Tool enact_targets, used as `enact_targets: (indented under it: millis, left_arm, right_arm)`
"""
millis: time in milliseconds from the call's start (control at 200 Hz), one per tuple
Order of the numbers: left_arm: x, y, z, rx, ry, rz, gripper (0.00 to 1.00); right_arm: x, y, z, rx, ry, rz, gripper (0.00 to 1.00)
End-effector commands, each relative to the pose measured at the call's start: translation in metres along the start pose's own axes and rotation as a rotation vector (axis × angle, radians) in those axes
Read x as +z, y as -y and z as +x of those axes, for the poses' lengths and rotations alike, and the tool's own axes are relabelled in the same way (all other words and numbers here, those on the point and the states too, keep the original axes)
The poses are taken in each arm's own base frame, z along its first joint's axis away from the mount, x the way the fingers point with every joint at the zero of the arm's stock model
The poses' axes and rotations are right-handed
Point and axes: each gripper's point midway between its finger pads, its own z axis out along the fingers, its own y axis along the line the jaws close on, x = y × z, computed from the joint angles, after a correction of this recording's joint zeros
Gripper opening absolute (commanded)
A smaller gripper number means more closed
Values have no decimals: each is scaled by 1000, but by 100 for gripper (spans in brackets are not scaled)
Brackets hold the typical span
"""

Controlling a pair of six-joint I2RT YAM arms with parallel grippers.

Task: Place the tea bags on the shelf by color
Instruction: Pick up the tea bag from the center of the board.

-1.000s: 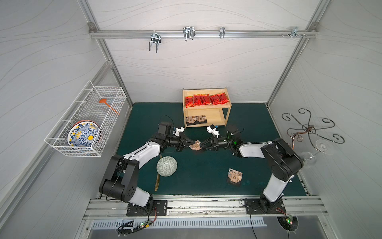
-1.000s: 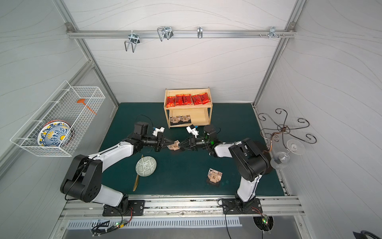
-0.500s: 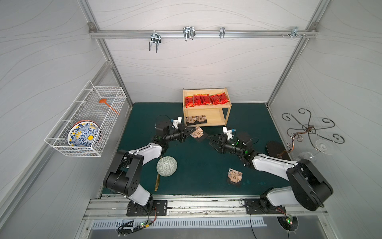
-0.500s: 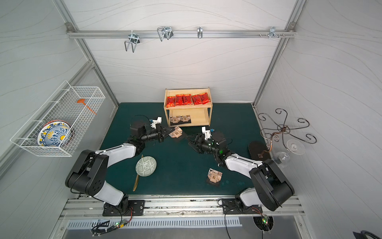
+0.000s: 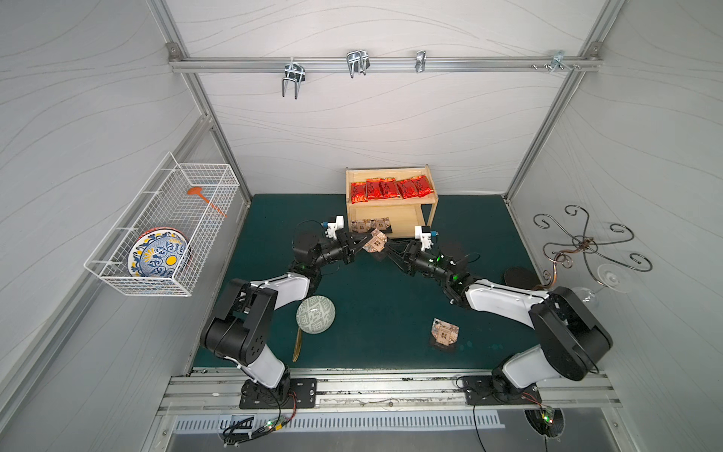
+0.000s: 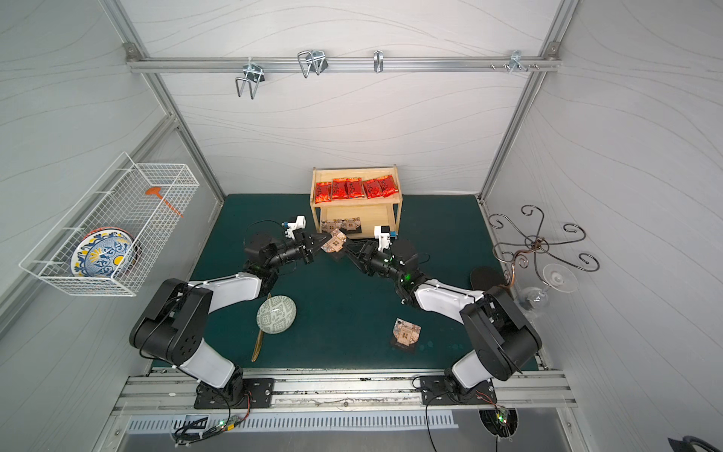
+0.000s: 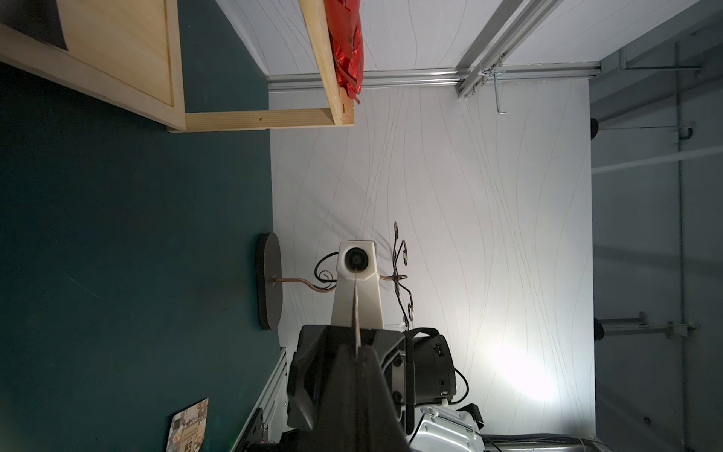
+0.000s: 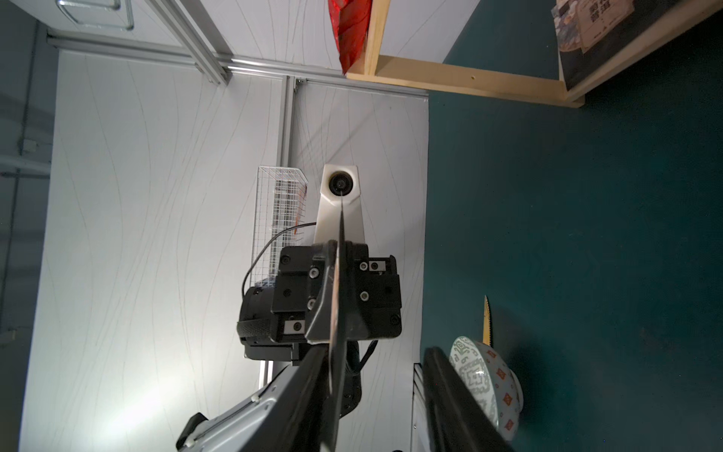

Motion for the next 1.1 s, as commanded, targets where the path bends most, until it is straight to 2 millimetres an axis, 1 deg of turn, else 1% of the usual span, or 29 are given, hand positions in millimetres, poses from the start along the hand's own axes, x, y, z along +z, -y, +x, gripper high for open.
enact_targets:
  millis: [0, 70, 135, 185, 410, 500, 600, 715, 900, 1010, 1095]
  left_arm:
    - [-1, 19, 4, 69, -4, 51, 0]
    - [-1, 18, 4, 68, -4, 51, 0]
    - [-1, 16, 5, 64, -4, 46, 0]
    - [-2, 17, 5, 64, -4, 47, 0]
    - [-2, 13, 3, 66, 6, 30, 0]
    - [-2, 11, 4, 63, 5, 31, 0]
    - [-3, 10, 4, 62, 9, 29, 0]
    - [-3, 11, 4, 65, 9, 31, 0]
    - [-3, 12, 4, 69, 11, 32, 0]
    - [-4, 15, 5, 79, 5, 29, 0]
    - [-4, 13, 7, 84, -9, -7, 0]
  right_arm:
    - [5, -13, -1, -16, 9, -49, 32]
    - [4, -12, -1, -12, 16, -49, 23]
    - [2, -12, 1, -10, 16, -48, 18]
    - [1, -12, 2, -9, 16, -46, 17]
    - [-4, -12, 10, 8, 6, -45, 23]
    - [-7, -14, 13, -12, 1, -49, 23]
    - [-12, -15, 12, -23, 13, -45, 20]
    - [-12, -17, 13, -30, 12, -47, 14]
    - [-10, -16, 15, -22, 6, -45, 0]
    - [-11, -12, 14, -19, 8, -31, 0]
    - [-12, -6, 9, -21, 21, -16, 0]
